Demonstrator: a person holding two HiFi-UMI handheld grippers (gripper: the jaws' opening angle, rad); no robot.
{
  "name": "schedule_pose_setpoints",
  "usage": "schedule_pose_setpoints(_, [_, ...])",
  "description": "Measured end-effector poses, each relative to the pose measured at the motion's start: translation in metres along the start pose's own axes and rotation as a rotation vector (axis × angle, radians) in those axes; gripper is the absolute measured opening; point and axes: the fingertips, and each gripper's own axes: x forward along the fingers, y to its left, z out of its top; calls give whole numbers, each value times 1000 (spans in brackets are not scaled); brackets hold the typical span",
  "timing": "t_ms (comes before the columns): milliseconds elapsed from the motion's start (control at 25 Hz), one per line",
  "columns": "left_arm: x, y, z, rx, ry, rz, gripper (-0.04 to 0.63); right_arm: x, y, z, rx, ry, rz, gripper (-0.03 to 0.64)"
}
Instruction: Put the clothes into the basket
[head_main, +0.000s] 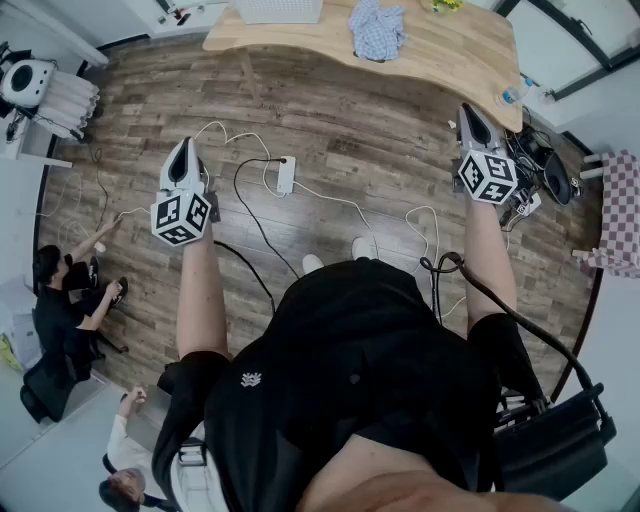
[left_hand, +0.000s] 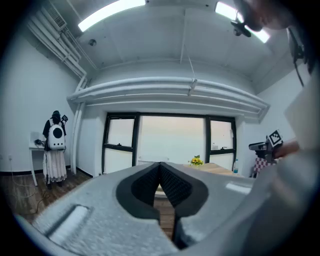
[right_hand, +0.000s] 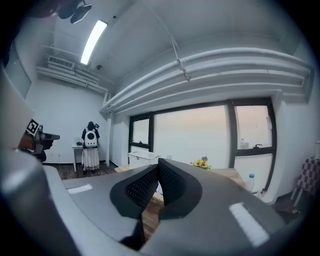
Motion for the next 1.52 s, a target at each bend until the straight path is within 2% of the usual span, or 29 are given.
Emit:
schedule_pose_setpoints(200, [14, 6, 12, 64, -15, -50, 0, 6, 13, 4, -6, -12, -1, -2])
schedule_pose_setpoints(560, [13, 22, -1, 67, -2, -79, 0, -2, 43, -3, 14, -13, -18, -2])
schedule_pose_setpoints(840, [25, 27, -23, 37, 31, -19, 2, 27, 29, -21, 7, 35, 15, -2])
schedule_pose_setpoints(1080, [38, 38, -6, 66, 45, 64, 0, 78, -6, -22, 44, 24, 44, -2])
schedule_pose_setpoints(1280, [55, 53, 13, 96, 18, 126, 1, 121, -23, -19, 56, 33, 46, -2])
schedule_pose_setpoints(1520, [112, 79, 17, 107, 20, 126, 0, 170, -27, -8, 16, 29, 50, -2])
